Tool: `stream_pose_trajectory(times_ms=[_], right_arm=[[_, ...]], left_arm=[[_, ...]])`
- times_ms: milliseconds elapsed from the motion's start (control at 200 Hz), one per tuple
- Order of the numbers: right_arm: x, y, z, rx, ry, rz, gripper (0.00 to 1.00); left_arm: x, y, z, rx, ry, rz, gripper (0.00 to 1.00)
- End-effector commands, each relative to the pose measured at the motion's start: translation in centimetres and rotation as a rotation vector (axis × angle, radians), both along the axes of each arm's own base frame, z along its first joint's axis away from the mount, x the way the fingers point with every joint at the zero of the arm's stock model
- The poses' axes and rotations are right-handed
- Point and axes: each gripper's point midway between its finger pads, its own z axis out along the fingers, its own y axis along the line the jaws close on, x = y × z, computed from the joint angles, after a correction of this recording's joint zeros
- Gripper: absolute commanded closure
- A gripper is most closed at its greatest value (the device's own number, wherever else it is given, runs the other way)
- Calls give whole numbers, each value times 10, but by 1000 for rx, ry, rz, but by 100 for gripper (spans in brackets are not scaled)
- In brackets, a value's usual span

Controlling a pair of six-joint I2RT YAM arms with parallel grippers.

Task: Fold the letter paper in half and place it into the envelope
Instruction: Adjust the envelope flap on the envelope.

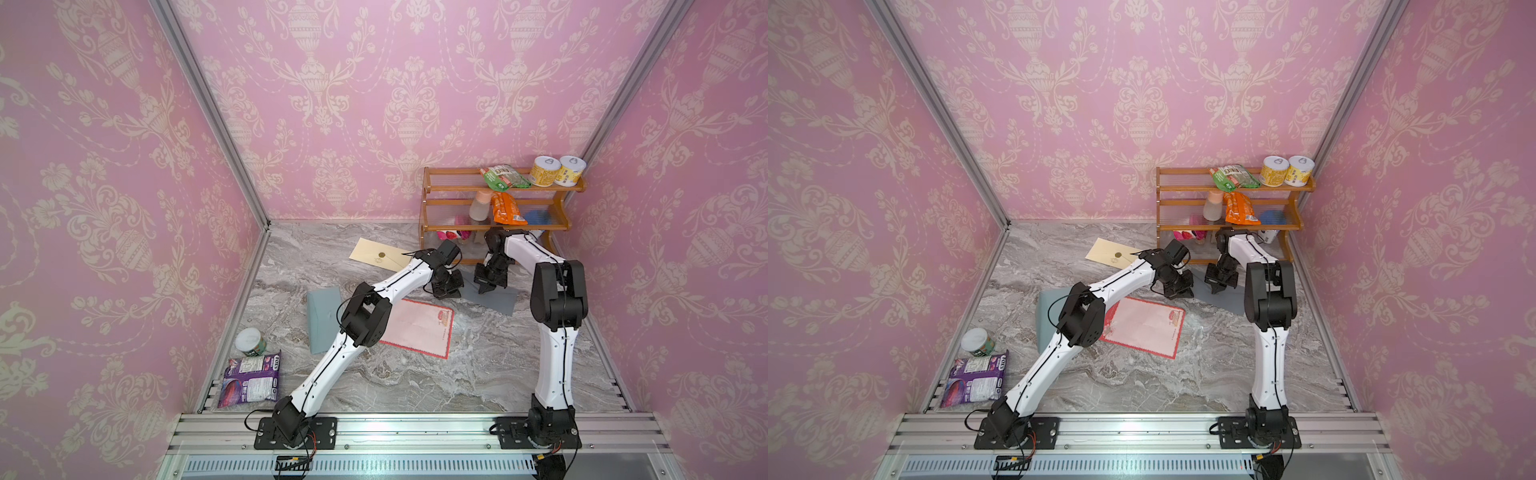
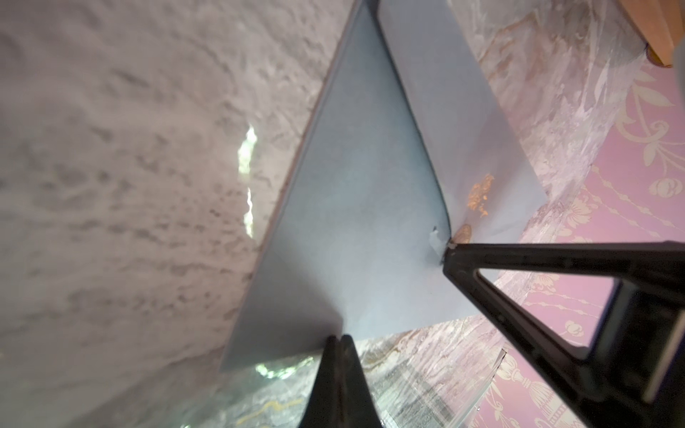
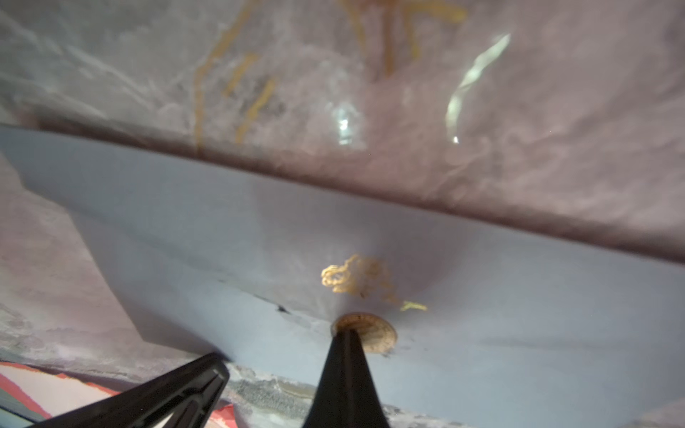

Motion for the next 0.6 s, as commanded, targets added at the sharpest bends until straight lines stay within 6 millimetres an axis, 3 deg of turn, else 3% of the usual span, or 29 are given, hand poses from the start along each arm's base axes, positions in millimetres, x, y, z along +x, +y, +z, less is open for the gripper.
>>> stream_pose_trajectory(times_ms=[0,380,590], right_arm=[[-6,16,-19,61,56,2,100],[-26,-59,-23,-265,151,58,100],[-31,-80,-25,-333,157,44,100]], left_arm=[[-21,38,-67,195,128,44,100],[-19,43,-65,209,124,40,100],[-18,45,-63,209,121,42,100]])
